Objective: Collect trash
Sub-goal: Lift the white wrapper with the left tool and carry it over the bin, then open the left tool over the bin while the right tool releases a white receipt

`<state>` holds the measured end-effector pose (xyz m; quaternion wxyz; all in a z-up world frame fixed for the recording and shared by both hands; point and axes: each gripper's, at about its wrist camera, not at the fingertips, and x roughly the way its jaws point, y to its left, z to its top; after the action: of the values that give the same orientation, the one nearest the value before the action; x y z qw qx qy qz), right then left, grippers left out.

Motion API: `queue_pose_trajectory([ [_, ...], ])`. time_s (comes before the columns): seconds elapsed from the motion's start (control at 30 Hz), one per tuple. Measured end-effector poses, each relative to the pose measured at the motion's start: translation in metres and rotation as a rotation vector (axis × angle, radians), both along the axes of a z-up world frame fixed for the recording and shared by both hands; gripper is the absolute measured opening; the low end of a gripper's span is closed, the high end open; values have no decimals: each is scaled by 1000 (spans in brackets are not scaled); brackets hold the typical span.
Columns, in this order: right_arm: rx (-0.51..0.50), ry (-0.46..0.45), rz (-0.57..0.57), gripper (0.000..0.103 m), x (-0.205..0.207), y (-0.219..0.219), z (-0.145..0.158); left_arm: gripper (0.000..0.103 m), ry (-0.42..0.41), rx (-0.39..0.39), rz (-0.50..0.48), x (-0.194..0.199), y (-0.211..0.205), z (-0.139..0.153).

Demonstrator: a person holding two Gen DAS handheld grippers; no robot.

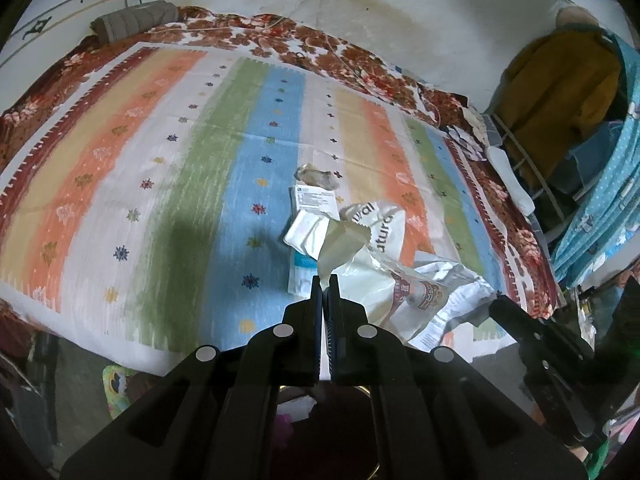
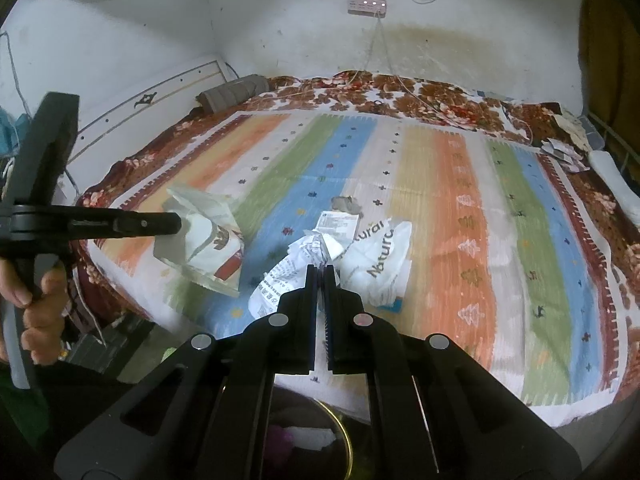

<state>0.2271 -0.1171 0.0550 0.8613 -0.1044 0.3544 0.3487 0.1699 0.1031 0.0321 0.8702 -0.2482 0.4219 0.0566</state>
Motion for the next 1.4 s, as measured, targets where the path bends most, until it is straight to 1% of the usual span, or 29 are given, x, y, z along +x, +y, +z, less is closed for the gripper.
queue_pose_trajectory([
  [0.3,-14,15,15,3,-30,-14,-9,2,-9,9,-22,-32,-19,-3],
  [0.53,-53,47,20,3,-51,-23,-25,2,14,28,-38,-53,-36,-13],
  [0.73,-90,64,32,3,-67,-27,-39,2,38,65,-52,-68,-52,-22],
  [0.9,-136,72,44,3,-81,-25,-52,2,83,83,-64,-75,-64,-34],
  [1.1,-197,104,52,3,-94,-24,-72,2,156,134,-96,-85,-83,-55],
  [1.2,-225,120,54,3,-98,-23,-80,2,179,153,-98,-86,-89,-61],
  [1.4,-276,158,40,3,-99,-22,-96,2,225,155,-98,-86,-93,-74],
])
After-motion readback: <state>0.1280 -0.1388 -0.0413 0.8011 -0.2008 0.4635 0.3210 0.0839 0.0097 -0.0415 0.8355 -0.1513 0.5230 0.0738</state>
